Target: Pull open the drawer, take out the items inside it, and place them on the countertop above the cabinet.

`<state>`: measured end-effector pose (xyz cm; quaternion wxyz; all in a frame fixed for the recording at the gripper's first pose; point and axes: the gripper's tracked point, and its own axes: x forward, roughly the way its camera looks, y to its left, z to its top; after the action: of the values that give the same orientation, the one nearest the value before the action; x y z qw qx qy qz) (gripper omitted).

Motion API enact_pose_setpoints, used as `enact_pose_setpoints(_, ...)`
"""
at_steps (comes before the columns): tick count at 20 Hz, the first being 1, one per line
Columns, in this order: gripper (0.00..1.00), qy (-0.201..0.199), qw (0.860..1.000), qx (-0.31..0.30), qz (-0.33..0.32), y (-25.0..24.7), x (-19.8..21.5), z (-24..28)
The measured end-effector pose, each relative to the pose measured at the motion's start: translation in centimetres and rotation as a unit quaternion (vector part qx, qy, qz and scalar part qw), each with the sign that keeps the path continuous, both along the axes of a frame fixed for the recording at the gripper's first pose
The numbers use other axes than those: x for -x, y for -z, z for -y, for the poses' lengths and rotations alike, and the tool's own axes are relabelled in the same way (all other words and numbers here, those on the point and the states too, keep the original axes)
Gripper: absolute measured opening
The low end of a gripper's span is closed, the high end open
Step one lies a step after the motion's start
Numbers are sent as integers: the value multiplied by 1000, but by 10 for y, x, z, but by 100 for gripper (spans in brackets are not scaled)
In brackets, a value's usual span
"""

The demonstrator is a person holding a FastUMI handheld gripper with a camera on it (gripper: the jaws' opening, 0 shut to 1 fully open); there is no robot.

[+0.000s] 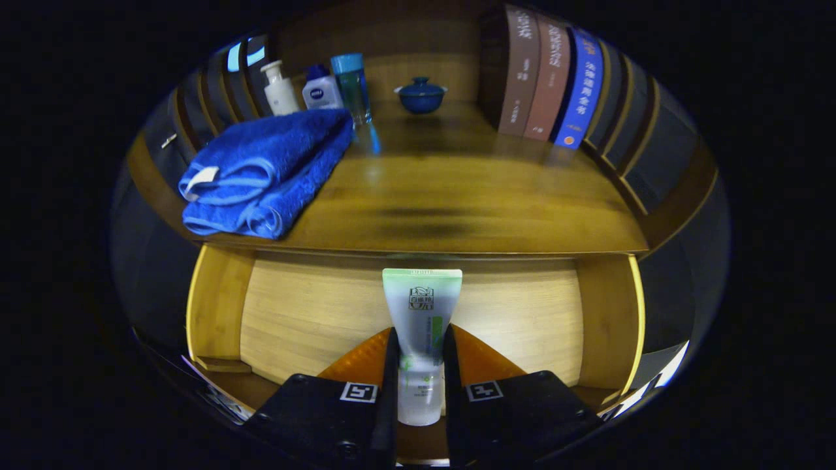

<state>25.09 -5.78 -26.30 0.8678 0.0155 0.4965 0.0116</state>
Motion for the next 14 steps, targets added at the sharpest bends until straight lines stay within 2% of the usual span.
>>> enact_pose_setpoints(3,34,20,999,-31,28,-34,-11,0)
enact_pose_setpoints(6,34,37,996,-81,29,-61,-32,-12)
enact_pose_setpoints(11,34,36,998,-48,28,-72,-89,-8)
enact_pose_setpoints(14,34,9,1000,-17,16,-67,-119,-15)
